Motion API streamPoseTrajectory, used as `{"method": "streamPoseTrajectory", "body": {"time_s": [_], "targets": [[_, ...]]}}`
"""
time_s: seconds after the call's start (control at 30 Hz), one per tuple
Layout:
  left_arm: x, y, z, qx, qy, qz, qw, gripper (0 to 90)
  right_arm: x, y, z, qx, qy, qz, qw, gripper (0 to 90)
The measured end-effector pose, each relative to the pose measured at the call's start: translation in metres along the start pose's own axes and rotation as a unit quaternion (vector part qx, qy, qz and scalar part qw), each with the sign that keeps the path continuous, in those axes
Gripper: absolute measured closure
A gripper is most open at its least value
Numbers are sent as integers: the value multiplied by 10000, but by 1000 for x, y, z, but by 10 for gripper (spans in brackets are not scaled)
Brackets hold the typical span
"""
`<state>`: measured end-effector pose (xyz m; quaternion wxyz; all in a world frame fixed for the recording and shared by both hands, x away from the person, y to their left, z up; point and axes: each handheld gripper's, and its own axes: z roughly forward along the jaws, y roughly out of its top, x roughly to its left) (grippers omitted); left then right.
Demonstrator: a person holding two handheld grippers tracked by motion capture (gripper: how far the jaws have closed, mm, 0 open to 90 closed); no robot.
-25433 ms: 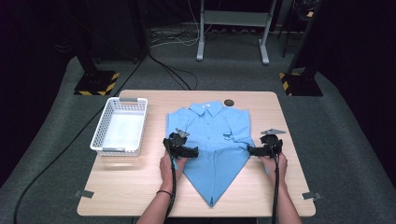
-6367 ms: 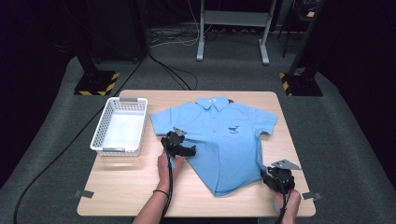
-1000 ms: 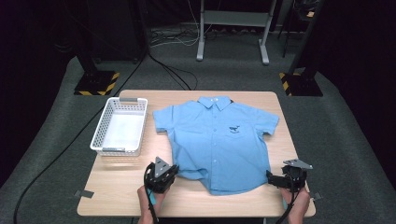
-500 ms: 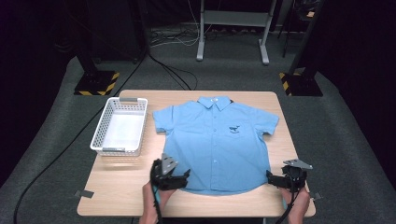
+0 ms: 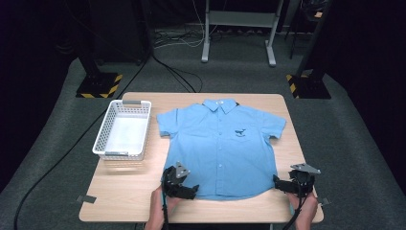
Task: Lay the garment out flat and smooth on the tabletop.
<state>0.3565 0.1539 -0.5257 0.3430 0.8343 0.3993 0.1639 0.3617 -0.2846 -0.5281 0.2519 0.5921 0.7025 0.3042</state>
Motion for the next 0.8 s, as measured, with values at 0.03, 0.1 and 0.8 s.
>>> {"method": "streamPoseTrajectory", "body": {"time_s": [0.03,0.1,0.8], "targets": [[5,-6,-5,-25,76,-73,9999,93,0,0,0,1,1,2,10000,33],[13,-17,-14,-75,204,-220,9995,93,0,0,0,1,2,1,10000,33],[108,-67,-61,-147,1078,-1398,9842,3,-28,-17,-22,-191,134,73,9997,6]]}}
